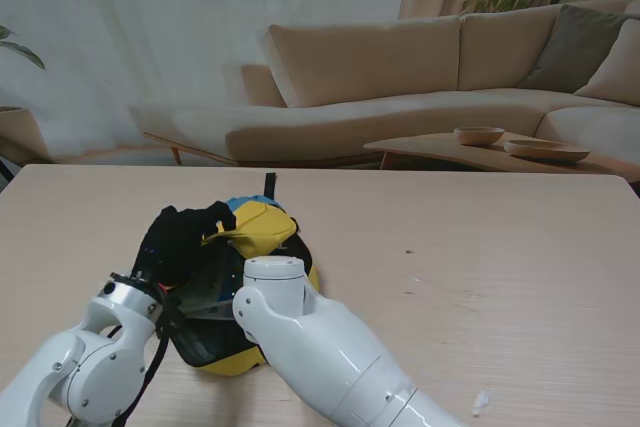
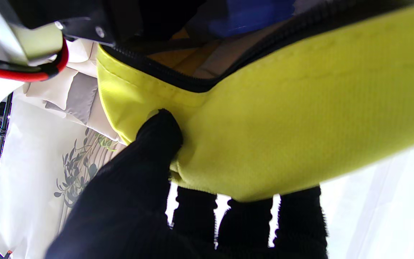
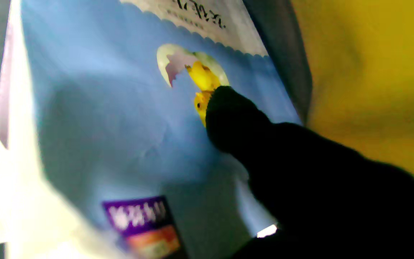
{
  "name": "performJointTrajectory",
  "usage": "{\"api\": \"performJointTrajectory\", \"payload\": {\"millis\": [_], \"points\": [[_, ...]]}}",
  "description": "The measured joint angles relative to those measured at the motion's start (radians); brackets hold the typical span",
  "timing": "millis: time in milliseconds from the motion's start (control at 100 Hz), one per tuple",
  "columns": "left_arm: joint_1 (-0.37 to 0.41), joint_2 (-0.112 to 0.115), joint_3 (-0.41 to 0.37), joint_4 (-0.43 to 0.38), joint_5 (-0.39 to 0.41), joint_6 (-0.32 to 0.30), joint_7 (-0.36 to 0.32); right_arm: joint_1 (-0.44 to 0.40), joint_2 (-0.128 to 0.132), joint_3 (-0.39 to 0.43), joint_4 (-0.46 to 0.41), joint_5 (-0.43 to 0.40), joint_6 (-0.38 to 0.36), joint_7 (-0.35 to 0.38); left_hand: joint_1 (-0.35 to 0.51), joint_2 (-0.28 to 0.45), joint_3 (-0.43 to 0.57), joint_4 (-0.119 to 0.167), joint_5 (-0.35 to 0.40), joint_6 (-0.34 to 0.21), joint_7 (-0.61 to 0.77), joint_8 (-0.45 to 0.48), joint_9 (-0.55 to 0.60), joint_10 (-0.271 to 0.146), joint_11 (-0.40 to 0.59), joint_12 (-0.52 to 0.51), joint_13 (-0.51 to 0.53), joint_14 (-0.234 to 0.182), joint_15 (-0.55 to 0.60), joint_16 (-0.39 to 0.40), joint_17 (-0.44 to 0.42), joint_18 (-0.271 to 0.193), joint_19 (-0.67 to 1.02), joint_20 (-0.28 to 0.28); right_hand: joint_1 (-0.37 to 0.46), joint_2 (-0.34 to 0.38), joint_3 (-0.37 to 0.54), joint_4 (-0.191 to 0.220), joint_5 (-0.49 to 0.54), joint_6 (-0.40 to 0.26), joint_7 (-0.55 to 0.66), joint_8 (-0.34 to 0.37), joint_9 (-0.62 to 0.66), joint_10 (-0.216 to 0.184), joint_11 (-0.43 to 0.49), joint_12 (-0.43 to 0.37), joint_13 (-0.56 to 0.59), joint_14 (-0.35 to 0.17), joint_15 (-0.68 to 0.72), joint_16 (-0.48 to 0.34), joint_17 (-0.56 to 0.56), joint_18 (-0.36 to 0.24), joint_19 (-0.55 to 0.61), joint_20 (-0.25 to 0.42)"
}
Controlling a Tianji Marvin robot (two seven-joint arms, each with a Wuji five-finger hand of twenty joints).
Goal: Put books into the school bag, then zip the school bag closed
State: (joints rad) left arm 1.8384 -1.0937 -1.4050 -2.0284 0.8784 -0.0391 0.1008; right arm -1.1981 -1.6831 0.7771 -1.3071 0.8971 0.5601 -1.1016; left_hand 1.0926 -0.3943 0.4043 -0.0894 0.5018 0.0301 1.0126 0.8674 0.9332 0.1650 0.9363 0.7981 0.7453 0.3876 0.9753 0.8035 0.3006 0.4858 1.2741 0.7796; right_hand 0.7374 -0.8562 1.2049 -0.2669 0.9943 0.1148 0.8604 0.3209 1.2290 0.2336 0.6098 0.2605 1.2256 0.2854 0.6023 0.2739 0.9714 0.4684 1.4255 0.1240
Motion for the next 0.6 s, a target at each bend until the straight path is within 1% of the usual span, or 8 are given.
{"api": "performJointTrajectory", "payload": {"millis": [90, 310, 450, 500, 520, 550, 570, 600], "points": [[0.000, 0.000, 0.000, 0.000, -0.002, -0.001, 0.000, 0.007, -0.004, -0.007, 0.005, 0.005, -0.004, -0.008, 0.001, 0.003, -0.009, 0.000, 0.000, 0.000, 0.000, 0.000, 0.000, 0.000, 0.000, 0.000, 0.000, 0.000, 0.000, 0.000, 0.000, 0.000, 0.000, 0.000, 0.010, 0.018, 0.000, 0.000, -0.013, 0.022, 0.002, -0.055, -0.002, 0.001, -0.036, -0.006, 0.000, -0.001, -0.038, -0.023, -0.002, 0.000, -0.025, -0.015], [-0.002, 0.000, 0.000, 0.001, -0.005, -0.008, -0.002, 0.023, -0.022, -0.012, 0.030, -0.003, -0.011, -0.017, 0.001, 0.005, -0.009, 0.000, 0.000, 0.000, 0.000, 0.000, 0.000, 0.000, 0.000, 0.000, 0.000, 0.000, 0.000, 0.000, 0.000, 0.000, 0.000, 0.002, 0.020, 0.047, 0.000, -0.001, -0.040, 0.039, 0.005, -0.103, -0.039, 0.011, -0.095, -0.012, -0.032, 0.000, -0.117, -0.070, -0.037, -0.001, -0.092, -0.057], [-0.001, 0.000, 0.000, 0.001, -0.006, -0.009, -0.001, 0.010, -0.023, -0.003, 0.024, -0.101, 0.025, 0.068, 0.002, 0.006, -0.009, 0.000, 0.000, 0.000, 0.000, 0.000, 0.000, 0.000, 0.000, 0.000, 0.000, 0.000, 0.000, 0.000, 0.000, 0.000, 0.000, 0.007, 0.031, 0.073, 0.009, 0.003, -0.104, 0.044, -0.043, -0.156, -0.169, 0.021, -0.130, -0.006, -0.138, 0.002, -0.231, -0.090, -0.114, -0.024, -0.185, -0.093], [-0.001, 0.000, 0.000, 0.001, -0.006, -0.009, -0.001, -0.002, -0.021, 0.002, 0.012, -0.146, 0.054, 0.109, 0.002, 0.006, -0.009, 0.000, 0.000, 0.000, 0.000, 0.000, 0.000, 0.000, 0.000, 0.000, 0.000, 0.000, 0.000, 0.000, 0.000, 0.000, 0.000, 0.007, 0.023, 0.052, 0.044, 0.007, -0.105, 0.044, -0.135, -0.135, -0.234, 0.028, -0.114, 0.004, -0.173, 0.003, -0.258, -0.088, -0.141, -0.039, -0.212, -0.093], [-0.001, 0.000, 0.000, 0.001, -0.006, -0.009, -0.001, -0.007, -0.020, 0.004, 0.006, -0.162, 0.063, 0.120, 0.002, 0.006, -0.009, 0.000, 0.000, 0.000, 0.000, 0.000, 0.000, 0.000, 0.000, 0.000, 0.000, 0.000, 0.000, 0.000, 0.000, 0.000, 0.000, 0.007, -0.010, 0.046, 0.057, 0.016, -0.105, 0.044, -0.179, -0.111, -0.256, 0.030, -0.104, 0.008, -0.181, 0.004, -0.272, -0.088, -0.151, -0.040, -0.218, -0.093], [-0.001, 0.000, 0.000, 0.001, -0.006, -0.009, -0.001, -0.012, -0.019, 0.006, 0.000, -0.178, 0.072, 0.126, 0.002, 0.006, -0.009, 0.000, 0.000, 0.000, 0.000, 0.000, 0.000, 0.000, 0.000, 0.000, 0.000, 0.000, 0.000, 0.000, 0.000, 0.000, 0.000, 0.007, -0.031, 0.045, 0.072, 0.066, -0.105, 0.045, -0.244, -0.073, -0.284, 0.032, -0.089, 0.016, -0.193, 0.004, -0.272, -0.088, -0.164, -0.053, -0.228, -0.093], [-0.001, 0.000, 0.000, 0.001, -0.006, -0.009, -0.001, -0.016, -0.019, 0.006, -0.004, -0.184, 0.075, 0.126, 0.002, 0.006, -0.009, 0.000, 0.000, 0.000, 0.000, 0.000, 0.000, 0.000, 0.000, 0.000, 0.000, 0.000, 0.000, 0.000, 0.000, 0.000, 0.000, 0.007, -0.045, 0.046, 0.072, 0.068, -0.120, 0.046, -0.263, -0.051, -0.318, 0.035, -0.081, 0.019, -0.217, 0.004, -0.287, -0.088, -0.175, -0.058, -0.236, -0.093], [-0.001, 0.000, 0.000, 0.001, -0.007, -0.009, -0.001, -0.020, -0.018, 0.007, -0.009, -0.188, 0.077, 0.127, 0.002, 0.006, -0.009, 0.000, 0.000, 0.000, 0.000, 0.000, 0.000, 0.000, 0.000, 0.000, 0.000, 0.000, 0.000, 0.000, 0.000, 0.000, 0.000, 0.007, -0.060, 0.050, 0.071, 0.099, -0.142, 0.046, -0.320, -0.028, -0.350, 0.042, -0.071, 0.025, -0.228, 0.005, -0.298, -0.088, -0.187, -0.062, -0.246, -0.093]]}}
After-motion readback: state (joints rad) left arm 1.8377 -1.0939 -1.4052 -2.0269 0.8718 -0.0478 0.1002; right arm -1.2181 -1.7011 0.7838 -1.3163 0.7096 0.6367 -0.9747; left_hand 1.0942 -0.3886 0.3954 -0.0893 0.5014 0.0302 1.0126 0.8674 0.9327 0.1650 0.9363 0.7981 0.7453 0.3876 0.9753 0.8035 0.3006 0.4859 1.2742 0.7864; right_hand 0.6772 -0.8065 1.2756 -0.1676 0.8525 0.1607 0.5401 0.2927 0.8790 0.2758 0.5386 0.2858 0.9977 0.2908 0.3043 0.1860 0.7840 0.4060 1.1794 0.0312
